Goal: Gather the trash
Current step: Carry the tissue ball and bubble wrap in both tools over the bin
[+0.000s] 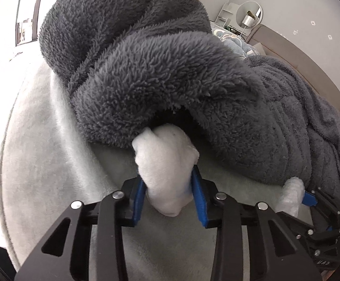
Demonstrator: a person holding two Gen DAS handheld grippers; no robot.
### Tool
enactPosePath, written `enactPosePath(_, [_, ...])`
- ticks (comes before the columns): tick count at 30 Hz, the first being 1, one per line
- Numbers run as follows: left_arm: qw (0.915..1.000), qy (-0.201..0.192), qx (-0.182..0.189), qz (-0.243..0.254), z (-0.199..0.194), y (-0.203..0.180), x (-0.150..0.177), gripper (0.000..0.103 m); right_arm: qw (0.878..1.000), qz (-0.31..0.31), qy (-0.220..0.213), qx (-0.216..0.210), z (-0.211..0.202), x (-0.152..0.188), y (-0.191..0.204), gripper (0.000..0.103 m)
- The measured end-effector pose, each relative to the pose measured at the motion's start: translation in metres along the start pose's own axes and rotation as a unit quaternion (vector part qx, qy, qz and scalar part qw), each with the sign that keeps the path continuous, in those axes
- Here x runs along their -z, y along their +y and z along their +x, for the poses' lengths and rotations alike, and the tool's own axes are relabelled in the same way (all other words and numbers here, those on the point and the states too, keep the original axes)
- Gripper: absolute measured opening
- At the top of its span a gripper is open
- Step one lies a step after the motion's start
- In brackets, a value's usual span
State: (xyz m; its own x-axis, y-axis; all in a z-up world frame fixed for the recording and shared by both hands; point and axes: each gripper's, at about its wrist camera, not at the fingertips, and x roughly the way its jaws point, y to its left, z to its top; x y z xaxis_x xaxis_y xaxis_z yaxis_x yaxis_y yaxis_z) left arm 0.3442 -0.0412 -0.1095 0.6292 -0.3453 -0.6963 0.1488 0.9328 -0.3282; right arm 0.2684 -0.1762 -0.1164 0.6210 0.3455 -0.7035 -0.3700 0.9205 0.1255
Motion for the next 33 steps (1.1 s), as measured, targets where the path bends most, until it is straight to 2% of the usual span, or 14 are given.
enactPosePath(5, [0.9993,-0.016,-0.02,0.026,-0.019,-0.004,0.003,0.037,1.0,0.012,-0.003,-0.013,-0.009,0.003,0.002,0.062])
enactPosePath(15, [0.9957,-0.052,-0.036,0.068,-0.07,-0.007,0.023,0.037,1.0,0.019,-0.002,-0.001,-0.021,0.006,0.011,0.062])
enactPosePath(23, [0.9948,-0.056,-0.046,0.071,-0.104,-0.003,0.046,0.037,1.0,0.01,-0.004,0.001,-0.037,0.011,0.036,0.062])
enactPosePath(29, [0.9955,-0.053,-0.053,0.059,-0.128,0.008,0.065,0.037,1.0,0.013,-0.022,-0.01,-0.057,0.016,0.066,0.062])
enactPosePath(33, [0.9948,-0.05,-0.068,0.058,-0.146,0.02,0.082,0.037,0.999,-0.008,-0.039,-0.003,-0.07,0.017,0.094,0.062])
